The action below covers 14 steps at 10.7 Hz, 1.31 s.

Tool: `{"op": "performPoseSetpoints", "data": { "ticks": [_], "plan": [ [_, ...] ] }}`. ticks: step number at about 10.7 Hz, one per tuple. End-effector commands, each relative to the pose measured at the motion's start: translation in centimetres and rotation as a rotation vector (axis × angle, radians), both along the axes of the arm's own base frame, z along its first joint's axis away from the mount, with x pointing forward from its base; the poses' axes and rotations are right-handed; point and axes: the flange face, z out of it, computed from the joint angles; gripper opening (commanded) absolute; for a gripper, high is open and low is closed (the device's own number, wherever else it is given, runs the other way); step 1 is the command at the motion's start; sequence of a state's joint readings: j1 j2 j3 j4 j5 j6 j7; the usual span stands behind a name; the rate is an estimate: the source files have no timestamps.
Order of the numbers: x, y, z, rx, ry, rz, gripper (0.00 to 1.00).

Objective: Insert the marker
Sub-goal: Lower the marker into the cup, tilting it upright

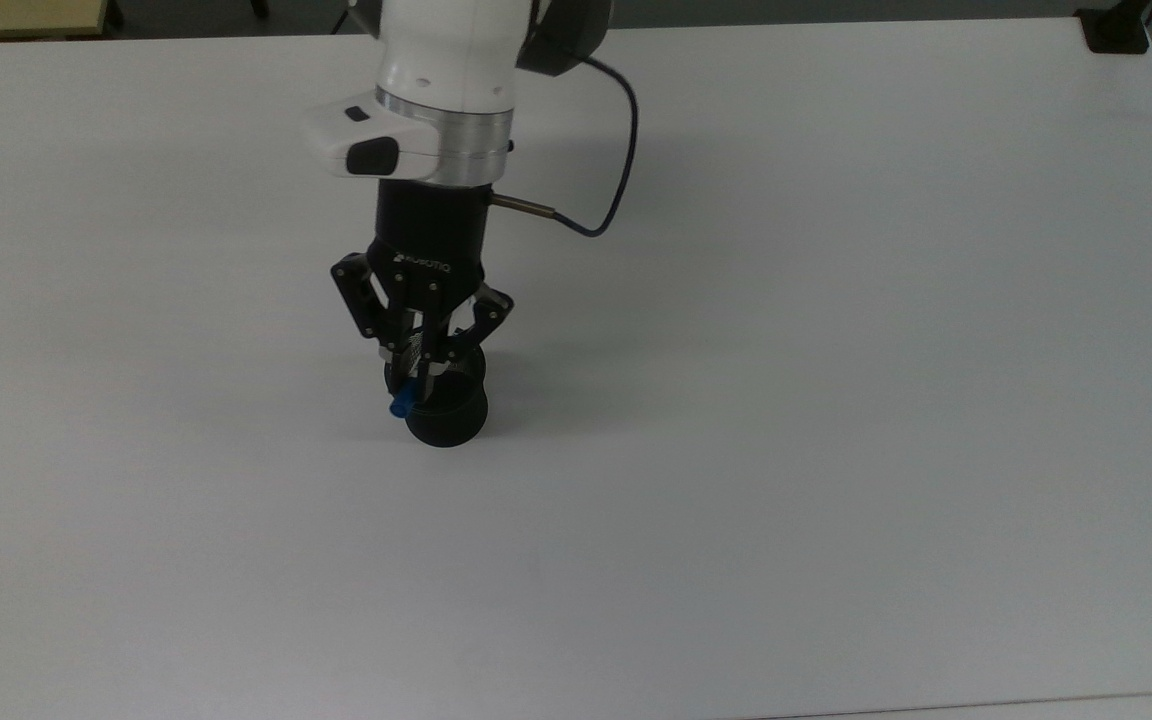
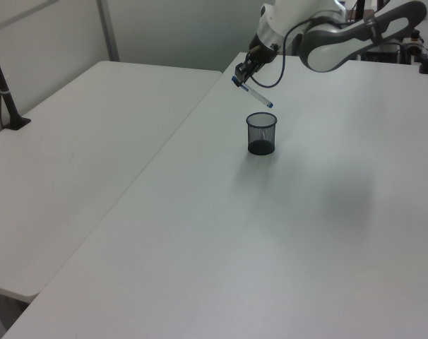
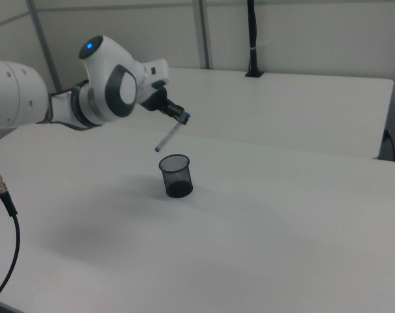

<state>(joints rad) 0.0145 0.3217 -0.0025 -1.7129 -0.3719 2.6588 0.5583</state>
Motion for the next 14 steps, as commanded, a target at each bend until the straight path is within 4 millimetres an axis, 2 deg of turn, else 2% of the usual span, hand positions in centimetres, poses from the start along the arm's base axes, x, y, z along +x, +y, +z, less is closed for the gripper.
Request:
{"op": "performPoseSetpoints", "data": {
  "ticks": [1,3,7,10,11,12,13,14],
  "plan": [
    [-1.6,-2.1,-1.6,-0.008,-0.060,0.022,0.06],
    [-1.8,-2.1,-3.6,-0.034,-0.059,0.056,0.07],
    [-1.3,-1.5,-5.5,-0.026,-0.044,0.064,0.09],
    [-1.0,-1.0,-6.3,0.009,-0.066,0.047,0.10],
    [-0.6,-1.0,-5.9,0.009,-0.077,0.048,0.10],
    [-0.6,-1.0,-6.0,0.003,-0.076,0.053,0.14],
    [-0.6,-1.0,-6.0,0.000,-0.075,0.054,0.32],
    [-0.6,-0.9,-6.0,0.002,-0.075,0.055,0.67]
  ]
}}
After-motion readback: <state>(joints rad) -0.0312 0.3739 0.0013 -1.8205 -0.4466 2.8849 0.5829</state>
